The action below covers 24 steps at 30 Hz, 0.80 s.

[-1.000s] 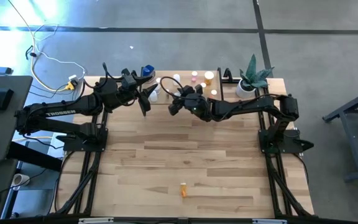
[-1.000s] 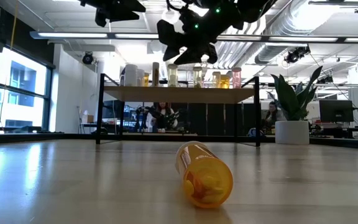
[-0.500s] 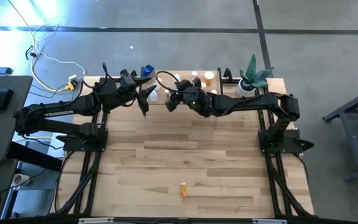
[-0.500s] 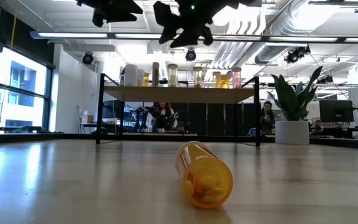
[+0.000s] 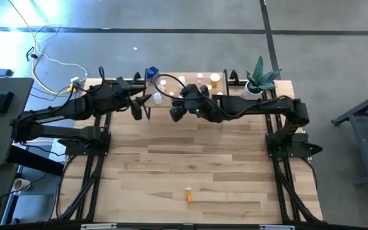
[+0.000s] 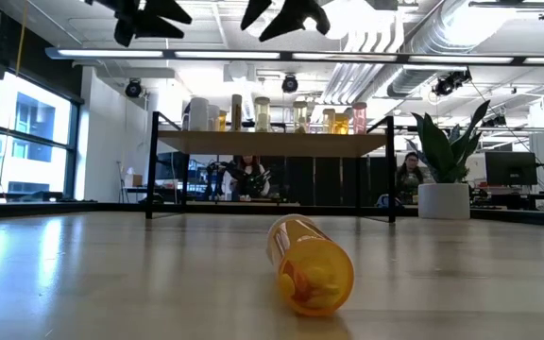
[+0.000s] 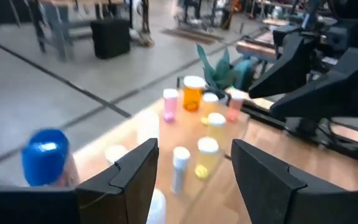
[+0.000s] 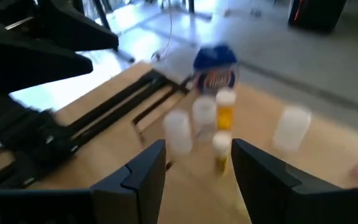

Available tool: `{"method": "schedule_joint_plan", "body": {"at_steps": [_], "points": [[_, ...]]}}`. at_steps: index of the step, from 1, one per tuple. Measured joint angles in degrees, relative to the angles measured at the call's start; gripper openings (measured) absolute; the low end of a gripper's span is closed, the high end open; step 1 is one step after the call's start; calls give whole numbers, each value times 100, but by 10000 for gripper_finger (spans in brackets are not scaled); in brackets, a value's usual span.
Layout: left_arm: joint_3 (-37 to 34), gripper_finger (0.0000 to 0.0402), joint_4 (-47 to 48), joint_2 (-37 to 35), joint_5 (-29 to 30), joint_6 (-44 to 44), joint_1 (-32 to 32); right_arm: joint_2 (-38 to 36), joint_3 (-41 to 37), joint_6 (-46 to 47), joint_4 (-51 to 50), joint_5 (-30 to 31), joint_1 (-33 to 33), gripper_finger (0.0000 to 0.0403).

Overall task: Pick and place medicine bottles onto shelf by color
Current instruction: Put the small orange pill bottle on the shelf

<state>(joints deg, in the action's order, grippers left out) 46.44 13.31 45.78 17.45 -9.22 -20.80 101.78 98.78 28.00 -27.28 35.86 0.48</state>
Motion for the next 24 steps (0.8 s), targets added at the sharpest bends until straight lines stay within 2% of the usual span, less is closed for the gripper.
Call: {"method": "schedule_joint_plan", "body": {"at_steps": [4, 11, 18, 24], "points": [[0, 195, 341, -27, -462, -388, 0, 0, 259, 1006, -797, -585, -144, 174], [0, 195, 732, -27, -1207, -935, 2, 62, 272, 2454, -1380, -1789, -547, 174], [-2, 195, 932, -27, -1534, -1209, 194, 275, 269, 3573, -1810, -1943, -1262, 174], [-7, 195, 1160, -22, -1532, -1482, 525, 647, 267, 4533, -2003, -2023, -1803, 174]]}}
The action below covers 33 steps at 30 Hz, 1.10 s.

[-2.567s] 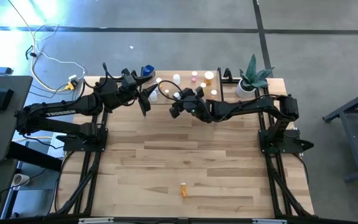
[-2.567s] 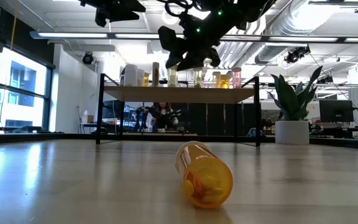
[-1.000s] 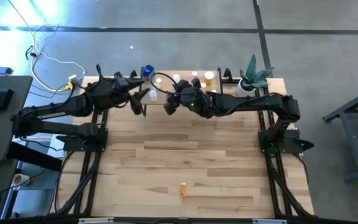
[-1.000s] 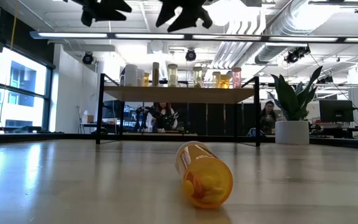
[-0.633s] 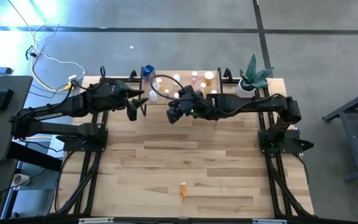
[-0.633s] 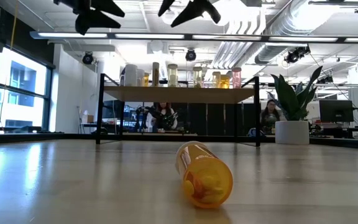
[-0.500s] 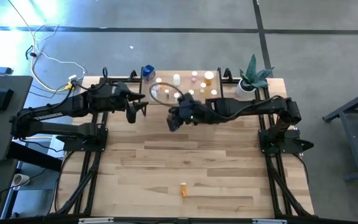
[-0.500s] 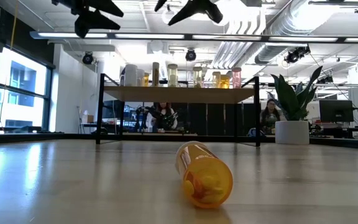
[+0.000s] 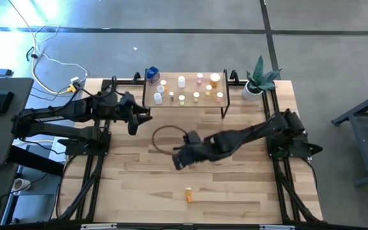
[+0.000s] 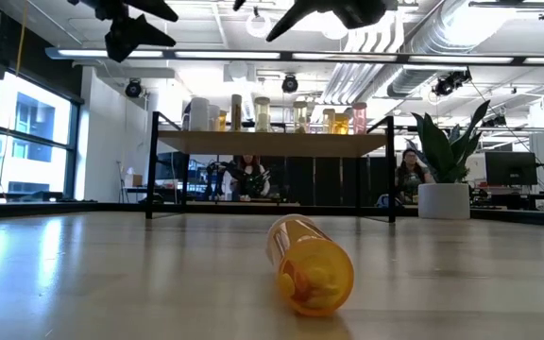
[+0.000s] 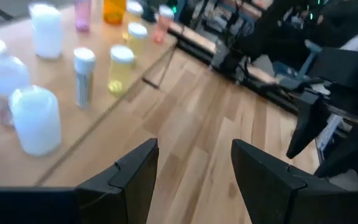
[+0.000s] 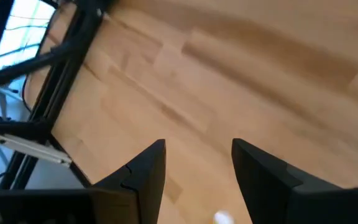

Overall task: Pick and place medicine bottles onto shelf by color
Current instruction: Put the small orange pill bottle on the shelf

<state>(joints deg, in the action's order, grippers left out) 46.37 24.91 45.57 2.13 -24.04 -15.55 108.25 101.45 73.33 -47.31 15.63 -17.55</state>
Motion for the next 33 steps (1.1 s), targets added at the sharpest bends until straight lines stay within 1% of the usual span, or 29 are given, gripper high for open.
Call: {"method": "schedule_joint_plan", "body": {"at_steps": [3, 8, 15, 25, 33], "points": [[-2, 195, 160, 2, 5, -112, 134, 226, -2, 470, 11, -149, -214, 174], [-2, 195, 401, 6, 66, -211, 273, 552, -2, 1067, 105, -697, -470, 174], [-2, 195, 530, 6, 94, -298, 451, 1019, -4, 1632, 242, -1245, -737, 174], [-2, 195, 580, 6, 325, -292, 522, 1575, -7, 2133, 504, -1541, -978, 174], [-2, 195, 609, 6, 327, -281, 520, 1930, -7, 2285, 549, -1548, -1081, 174]]}}
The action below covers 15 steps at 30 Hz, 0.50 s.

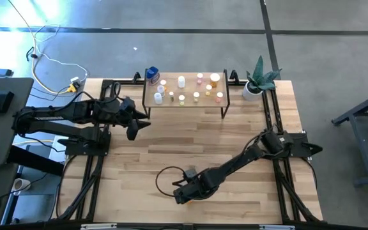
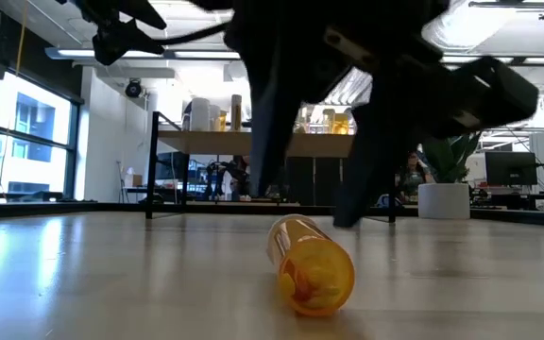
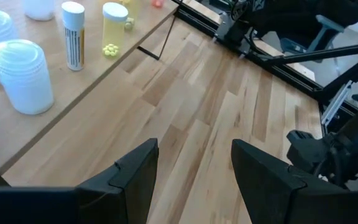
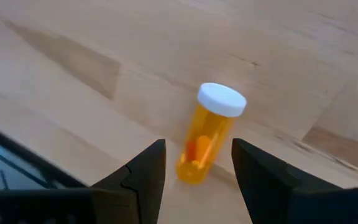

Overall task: Pick and place medicine bottles onto shelf by color
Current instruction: Put the small orange pill bottle on the shelf

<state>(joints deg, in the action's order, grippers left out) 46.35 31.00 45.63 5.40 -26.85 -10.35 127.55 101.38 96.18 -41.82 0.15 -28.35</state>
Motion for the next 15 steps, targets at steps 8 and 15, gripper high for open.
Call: {"method": "schedule_joint_plan", "body": {"at_steps": [8, 15], "points": [[0, 195, 144, 0, 125, -15, 0, 289, 3, -11, 3, -7, -45, 174], [0, 195, 222, 0, 125, -79, 0, 373, 24, -22, 8, -68, -64, 152]]}}
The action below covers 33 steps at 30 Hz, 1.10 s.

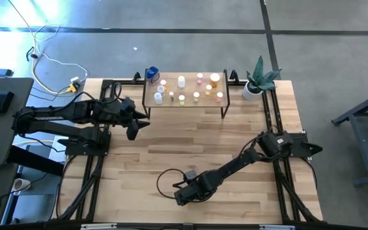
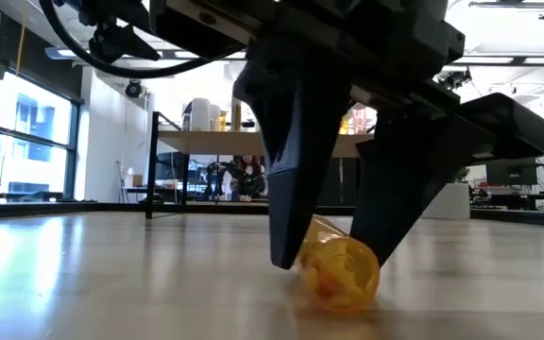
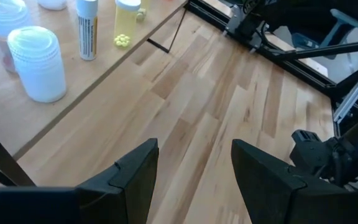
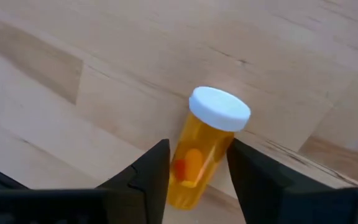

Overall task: Pick and place medicine bottles onto shelf by color
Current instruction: Put the small orange pill bottle on the shelf

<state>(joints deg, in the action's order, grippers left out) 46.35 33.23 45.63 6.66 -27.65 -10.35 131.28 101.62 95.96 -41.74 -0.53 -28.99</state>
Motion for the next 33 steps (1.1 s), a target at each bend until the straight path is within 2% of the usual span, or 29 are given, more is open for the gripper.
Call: {"method": "schedule_joint_plan", "body": {"at_steps": [10, 16, 22, 29, 33], "points": [[0, 195, 42, 0, -102, 128, -2, 15, -7, -198, -34, 53, -4, 84], [0, 195, 304, 0, -177, 128, -2, 65, 214, -887, -140, 100, 92, 81], [0, 195, 646, -122, -408, 428, -4, 87, 676, -1716, -149, 792, 360, 80], [2, 195, 1121, -401, -549, 534, -15, 76, 1251, -2919, -199, 1141, 623, 79], [2, 195, 1247, -577, -967, 534, -15, 61, 1606, -3693, -213, 1287, 771, 79]]}}
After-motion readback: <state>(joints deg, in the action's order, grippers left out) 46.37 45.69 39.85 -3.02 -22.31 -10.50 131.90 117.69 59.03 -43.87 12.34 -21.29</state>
